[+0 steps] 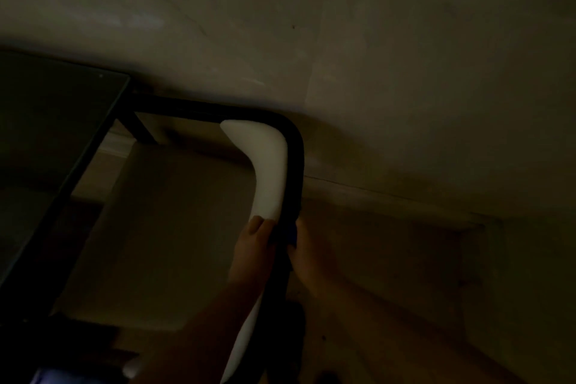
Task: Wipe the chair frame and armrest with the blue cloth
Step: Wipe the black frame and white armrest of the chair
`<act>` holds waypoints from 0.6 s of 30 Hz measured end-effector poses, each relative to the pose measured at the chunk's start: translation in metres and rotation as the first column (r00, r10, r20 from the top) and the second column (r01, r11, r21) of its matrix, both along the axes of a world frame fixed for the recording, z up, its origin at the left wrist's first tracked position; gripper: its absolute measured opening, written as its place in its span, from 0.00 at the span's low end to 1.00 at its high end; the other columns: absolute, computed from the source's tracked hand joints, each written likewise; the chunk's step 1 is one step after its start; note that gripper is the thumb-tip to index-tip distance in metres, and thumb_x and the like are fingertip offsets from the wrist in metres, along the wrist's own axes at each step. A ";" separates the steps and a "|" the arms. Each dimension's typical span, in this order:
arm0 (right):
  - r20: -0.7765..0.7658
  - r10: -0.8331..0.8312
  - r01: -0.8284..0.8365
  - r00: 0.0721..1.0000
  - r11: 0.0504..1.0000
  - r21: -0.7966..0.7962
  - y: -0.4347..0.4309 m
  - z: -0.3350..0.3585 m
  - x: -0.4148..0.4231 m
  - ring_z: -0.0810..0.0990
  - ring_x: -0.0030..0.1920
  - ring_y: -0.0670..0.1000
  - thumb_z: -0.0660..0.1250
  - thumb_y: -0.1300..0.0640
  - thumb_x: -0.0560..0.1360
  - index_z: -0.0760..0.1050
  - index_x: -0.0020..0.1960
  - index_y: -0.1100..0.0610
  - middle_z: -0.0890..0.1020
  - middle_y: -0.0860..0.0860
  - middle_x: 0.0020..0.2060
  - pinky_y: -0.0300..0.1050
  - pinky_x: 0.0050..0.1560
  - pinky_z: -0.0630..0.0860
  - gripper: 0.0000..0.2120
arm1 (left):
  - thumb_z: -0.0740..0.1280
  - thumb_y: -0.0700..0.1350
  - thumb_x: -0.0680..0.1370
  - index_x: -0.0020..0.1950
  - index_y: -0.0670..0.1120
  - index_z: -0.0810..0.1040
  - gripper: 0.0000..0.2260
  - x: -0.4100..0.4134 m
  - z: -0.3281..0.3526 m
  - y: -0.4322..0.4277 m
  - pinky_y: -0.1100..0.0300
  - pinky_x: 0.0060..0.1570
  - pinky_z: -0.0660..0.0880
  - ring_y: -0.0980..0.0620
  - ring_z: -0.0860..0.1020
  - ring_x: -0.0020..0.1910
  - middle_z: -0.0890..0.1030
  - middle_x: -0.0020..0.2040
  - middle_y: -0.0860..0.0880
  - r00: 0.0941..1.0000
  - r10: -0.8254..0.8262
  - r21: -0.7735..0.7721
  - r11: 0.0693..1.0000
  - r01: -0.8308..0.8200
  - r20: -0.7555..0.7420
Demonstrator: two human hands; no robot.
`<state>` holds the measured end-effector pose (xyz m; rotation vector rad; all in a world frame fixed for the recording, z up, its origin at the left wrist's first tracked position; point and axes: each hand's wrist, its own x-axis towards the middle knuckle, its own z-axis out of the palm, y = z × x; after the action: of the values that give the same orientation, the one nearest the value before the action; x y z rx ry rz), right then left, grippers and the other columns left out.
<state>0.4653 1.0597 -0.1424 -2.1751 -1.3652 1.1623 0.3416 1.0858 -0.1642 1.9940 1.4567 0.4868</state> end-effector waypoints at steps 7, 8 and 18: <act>-0.018 0.125 -0.126 0.992 0.984 -0.123 -0.115 -0.001 -0.045 0.70 0.70 0.56 0.62 0.51 0.79 0.60 0.74 0.53 0.69 0.54 0.71 0.54 0.69 0.69 0.25 | 0.68 0.39 0.74 0.47 0.44 0.76 0.03 -0.045 0.008 -0.128 0.58 0.37 0.67 0.49 0.72 0.39 0.74 0.45 0.47 0.990 0.069 -0.054 0.996 -0.076 -0.123; -0.012 0.145 -0.145 0.989 0.982 -0.118 -0.130 0.001 -0.050 0.71 0.68 0.55 0.62 0.51 0.79 0.61 0.73 0.53 0.71 0.54 0.70 0.54 0.68 0.70 0.24 | 0.67 0.38 0.75 0.46 0.43 0.76 0.02 -0.052 0.008 -0.144 0.58 0.37 0.66 0.50 0.71 0.39 0.73 0.44 0.47 0.988 0.072 -0.065 0.995 -0.082 -0.138; -0.072 0.170 -0.178 0.983 0.978 -0.114 -0.213 0.048 -0.014 0.75 0.61 0.56 0.61 0.55 0.80 0.67 0.67 0.59 0.74 0.57 0.63 0.45 0.59 0.70 0.17 | 0.59 0.39 0.79 0.51 0.40 0.73 0.05 -0.037 0.066 -0.203 0.57 0.44 0.69 0.45 0.75 0.48 0.75 0.50 0.41 0.957 -0.129 -0.264 0.963 0.058 -0.259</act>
<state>0.4509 0.8462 -0.0942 -2.1130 -1.5204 1.3973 0.3042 0.8826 -0.0984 1.9671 1.4914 -0.0230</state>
